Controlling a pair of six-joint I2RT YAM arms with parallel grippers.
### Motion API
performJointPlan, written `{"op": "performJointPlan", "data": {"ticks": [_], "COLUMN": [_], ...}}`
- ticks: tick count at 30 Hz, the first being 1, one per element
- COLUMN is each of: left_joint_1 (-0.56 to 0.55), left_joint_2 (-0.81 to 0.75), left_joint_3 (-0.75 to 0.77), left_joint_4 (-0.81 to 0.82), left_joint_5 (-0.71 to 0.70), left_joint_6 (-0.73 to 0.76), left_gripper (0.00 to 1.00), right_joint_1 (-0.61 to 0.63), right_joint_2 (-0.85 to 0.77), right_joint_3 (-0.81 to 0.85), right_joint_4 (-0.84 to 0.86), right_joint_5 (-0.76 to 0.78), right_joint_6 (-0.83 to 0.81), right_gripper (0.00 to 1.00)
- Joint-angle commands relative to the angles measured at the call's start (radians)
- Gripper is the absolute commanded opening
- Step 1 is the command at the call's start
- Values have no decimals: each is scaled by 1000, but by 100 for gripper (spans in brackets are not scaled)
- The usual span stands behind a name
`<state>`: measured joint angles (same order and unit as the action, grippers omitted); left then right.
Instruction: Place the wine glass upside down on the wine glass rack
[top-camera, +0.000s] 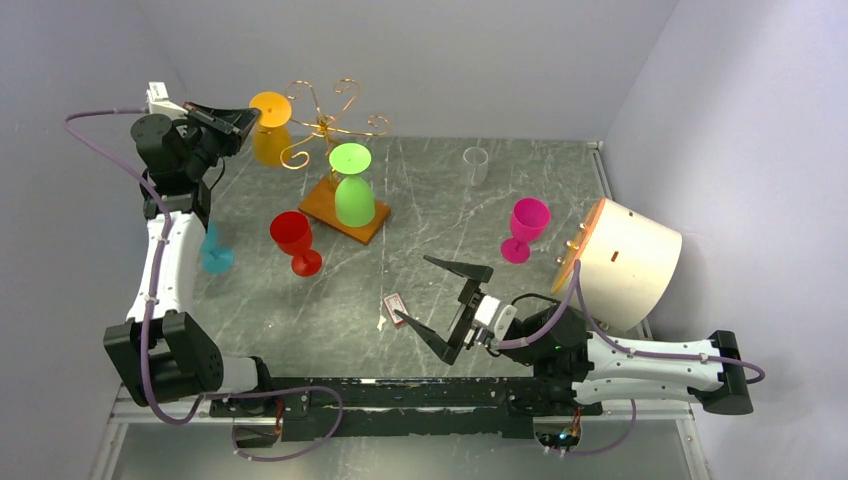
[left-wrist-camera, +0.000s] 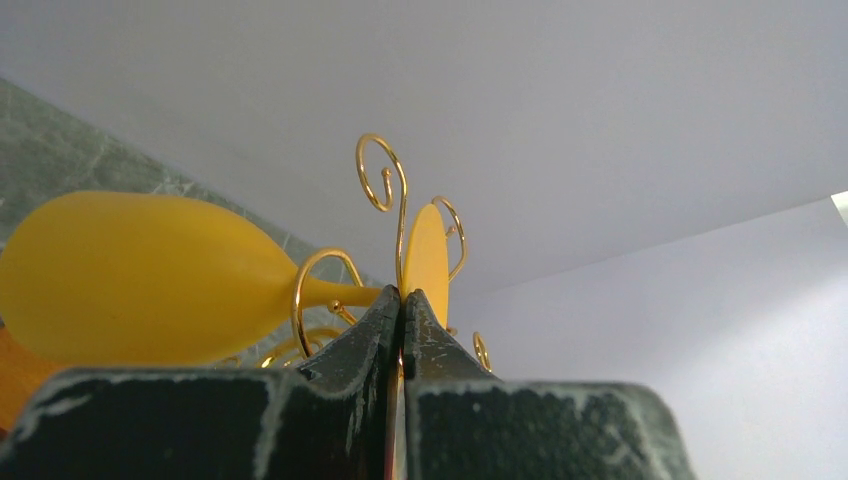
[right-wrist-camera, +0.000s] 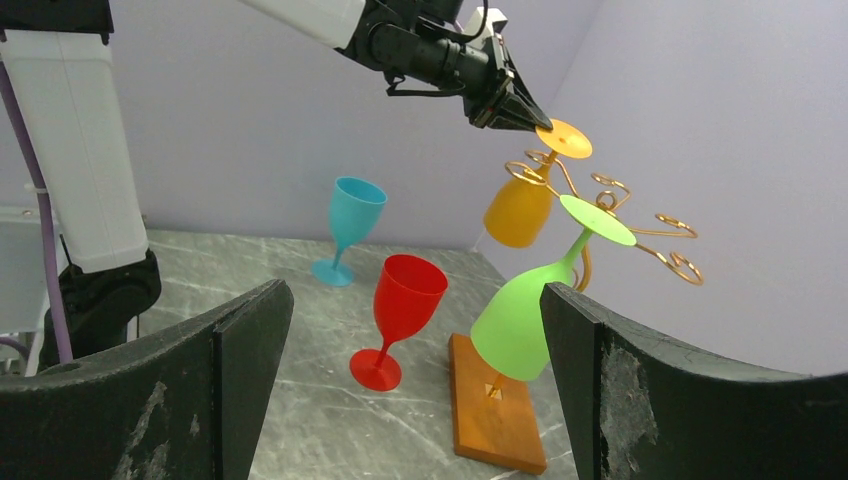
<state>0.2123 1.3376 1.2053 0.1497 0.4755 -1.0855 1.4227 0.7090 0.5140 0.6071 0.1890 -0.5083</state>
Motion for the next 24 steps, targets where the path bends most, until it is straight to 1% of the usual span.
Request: {"op": "performJointPlan", "data": {"ticks": [1, 10, 16, 24], "left_joint_1": [24, 36, 37, 37], "left_joint_2": [8, 0, -37, -70], "left_joint_3": [22, 12, -17, -48], "left_joint_4": [90, 77, 55, 17], "left_joint_5": [28, 10, -33, -27], "left_joint_6": [-14, -8, 15, 18], "left_gripper": [7, 7, 7, 7], "right_joint_1": [5, 5, 5, 5], "right_joint_2": [-2, 11, 18, 14], "right_joint_3": [32, 43, 44, 44], "right_joint_4": [-5, -10, -12, -16], "right_joint_5": [4, 3, 0, 0], "right_joint_6": [2, -5, 0, 10], "right_gripper": [100, 100, 100, 100]}}
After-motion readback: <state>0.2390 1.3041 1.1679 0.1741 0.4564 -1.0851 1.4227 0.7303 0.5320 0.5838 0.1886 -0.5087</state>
